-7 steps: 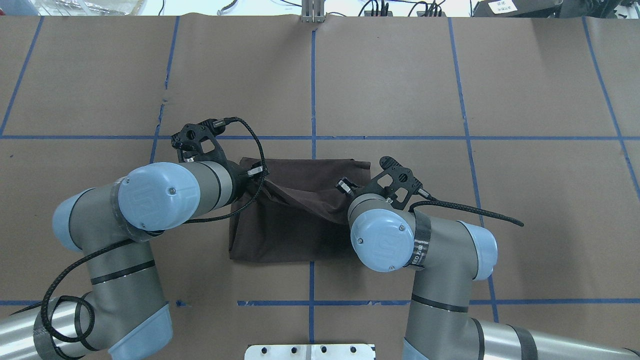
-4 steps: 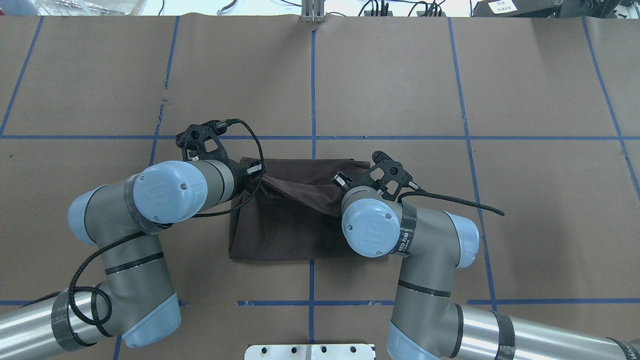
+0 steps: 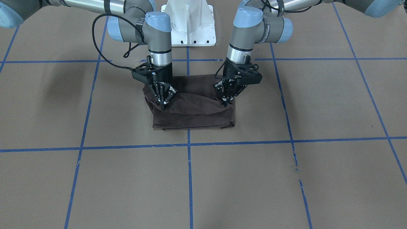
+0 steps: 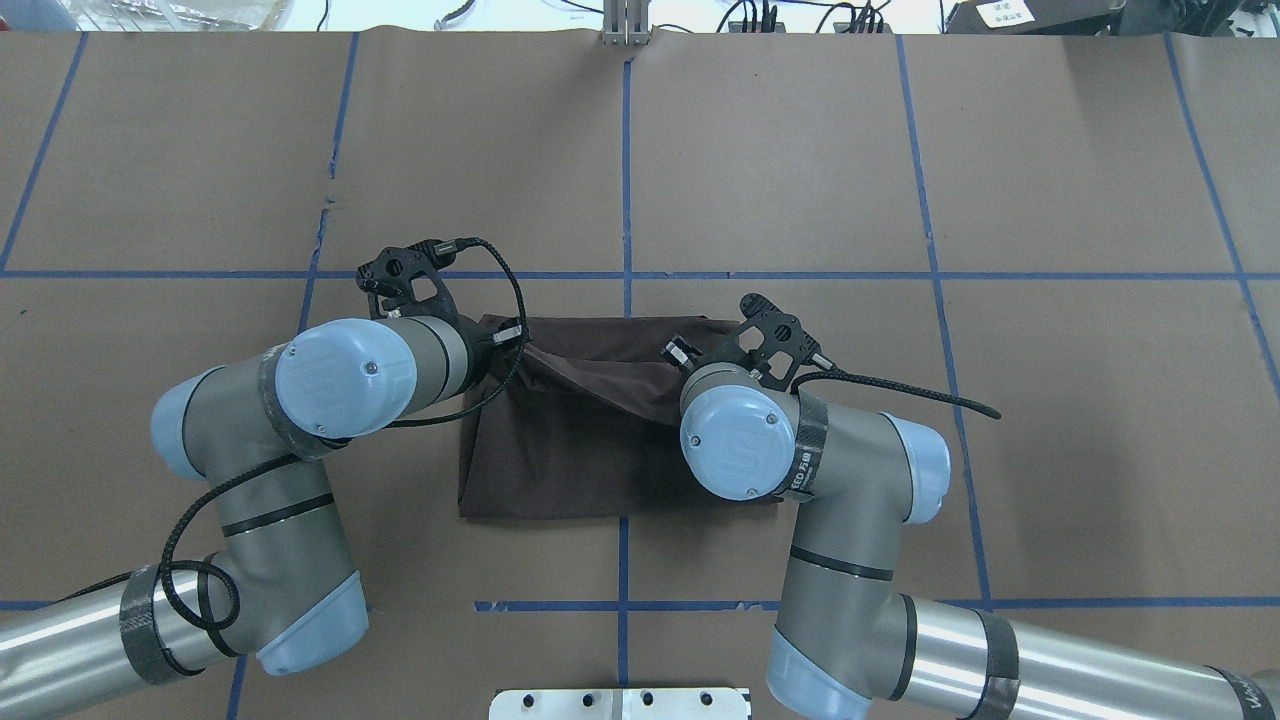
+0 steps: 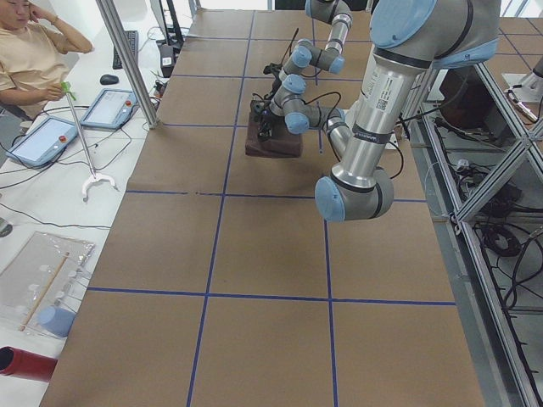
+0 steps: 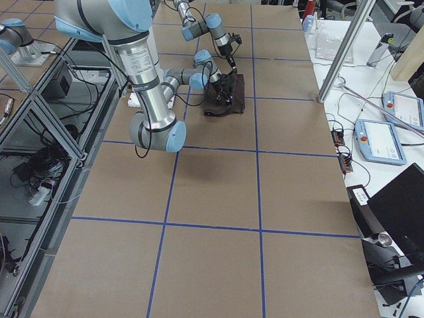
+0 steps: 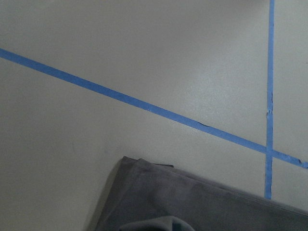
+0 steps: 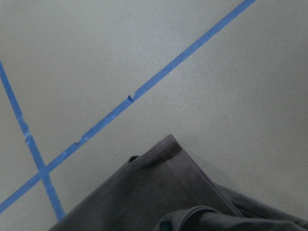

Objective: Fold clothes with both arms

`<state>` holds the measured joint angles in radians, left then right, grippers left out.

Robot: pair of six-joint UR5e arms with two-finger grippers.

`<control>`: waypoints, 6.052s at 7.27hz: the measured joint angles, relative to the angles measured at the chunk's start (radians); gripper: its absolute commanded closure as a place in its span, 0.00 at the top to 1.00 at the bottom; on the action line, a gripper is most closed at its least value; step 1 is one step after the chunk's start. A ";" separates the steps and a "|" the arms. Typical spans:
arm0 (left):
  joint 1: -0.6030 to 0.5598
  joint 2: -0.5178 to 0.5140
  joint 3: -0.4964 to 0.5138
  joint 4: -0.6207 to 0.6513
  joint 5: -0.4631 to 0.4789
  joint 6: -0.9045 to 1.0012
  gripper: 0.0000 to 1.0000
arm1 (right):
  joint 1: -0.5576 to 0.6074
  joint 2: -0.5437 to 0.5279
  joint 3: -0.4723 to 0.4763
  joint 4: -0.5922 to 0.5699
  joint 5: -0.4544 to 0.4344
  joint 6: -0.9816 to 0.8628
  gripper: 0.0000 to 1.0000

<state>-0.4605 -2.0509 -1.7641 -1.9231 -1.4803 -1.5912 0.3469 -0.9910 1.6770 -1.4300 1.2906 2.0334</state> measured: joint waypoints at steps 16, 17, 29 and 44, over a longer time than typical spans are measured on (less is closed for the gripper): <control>-0.020 0.004 0.024 0.022 -0.061 0.248 1.00 | 0.099 0.016 0.114 -0.067 0.205 -0.784 1.00; 0.031 0.003 0.022 0.050 -0.015 0.249 1.00 | 0.143 0.011 0.118 -0.048 0.258 -0.788 1.00; 0.062 -0.120 0.128 0.125 0.057 0.270 1.00 | 0.198 -0.031 0.131 -0.024 0.312 -0.777 1.00; -0.358 -0.124 0.229 -0.021 -0.356 0.742 1.00 | -0.005 0.246 -0.141 -0.308 -0.028 -0.672 1.00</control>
<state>-0.8190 -2.1745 -1.5354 -1.9443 -1.8360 -0.8488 0.3416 -0.7453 1.5356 -1.7379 1.2628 1.3616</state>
